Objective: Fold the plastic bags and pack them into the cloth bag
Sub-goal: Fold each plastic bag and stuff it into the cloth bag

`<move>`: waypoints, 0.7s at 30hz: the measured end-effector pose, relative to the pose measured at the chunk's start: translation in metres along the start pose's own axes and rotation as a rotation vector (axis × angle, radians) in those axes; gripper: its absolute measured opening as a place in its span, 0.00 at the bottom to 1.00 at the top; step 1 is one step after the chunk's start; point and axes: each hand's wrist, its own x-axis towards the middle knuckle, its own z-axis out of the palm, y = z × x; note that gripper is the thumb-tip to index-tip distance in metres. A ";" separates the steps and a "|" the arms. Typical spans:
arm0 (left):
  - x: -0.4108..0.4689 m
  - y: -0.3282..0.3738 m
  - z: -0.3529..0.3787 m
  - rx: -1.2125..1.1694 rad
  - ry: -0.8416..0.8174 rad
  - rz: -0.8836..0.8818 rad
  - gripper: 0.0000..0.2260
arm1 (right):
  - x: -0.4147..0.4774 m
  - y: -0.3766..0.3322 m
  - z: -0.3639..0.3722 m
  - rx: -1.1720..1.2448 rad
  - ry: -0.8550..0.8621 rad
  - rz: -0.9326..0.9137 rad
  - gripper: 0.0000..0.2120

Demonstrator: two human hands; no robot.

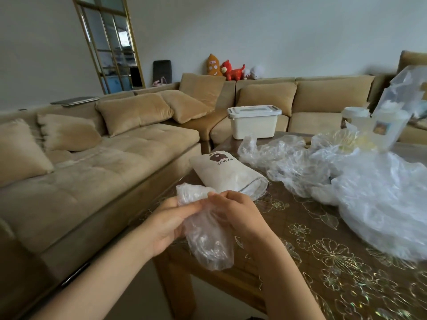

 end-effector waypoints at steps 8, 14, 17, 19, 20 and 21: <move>0.011 0.011 -0.030 -0.090 0.143 -0.014 0.08 | 0.016 0.010 0.001 -0.046 0.094 -0.141 0.16; 0.004 0.026 -0.056 -0.228 0.136 -0.078 0.04 | 0.011 0.014 0.038 -0.483 -0.145 -0.586 0.37; 0.006 0.020 -0.061 -0.159 0.127 -0.086 0.18 | 0.009 0.012 0.039 -0.550 -0.184 -0.518 0.14; 0.008 0.015 -0.061 -0.128 0.156 -0.058 0.24 | 0.012 0.015 0.035 -0.500 -0.221 -0.425 0.08; 0.009 0.011 -0.059 -0.117 0.177 -0.028 0.24 | 0.012 0.016 0.034 -0.449 -0.247 -0.376 0.09; 0.010 0.007 -0.057 -0.104 0.196 0.003 0.24 | 0.010 0.016 0.034 -0.390 -0.254 -0.325 0.13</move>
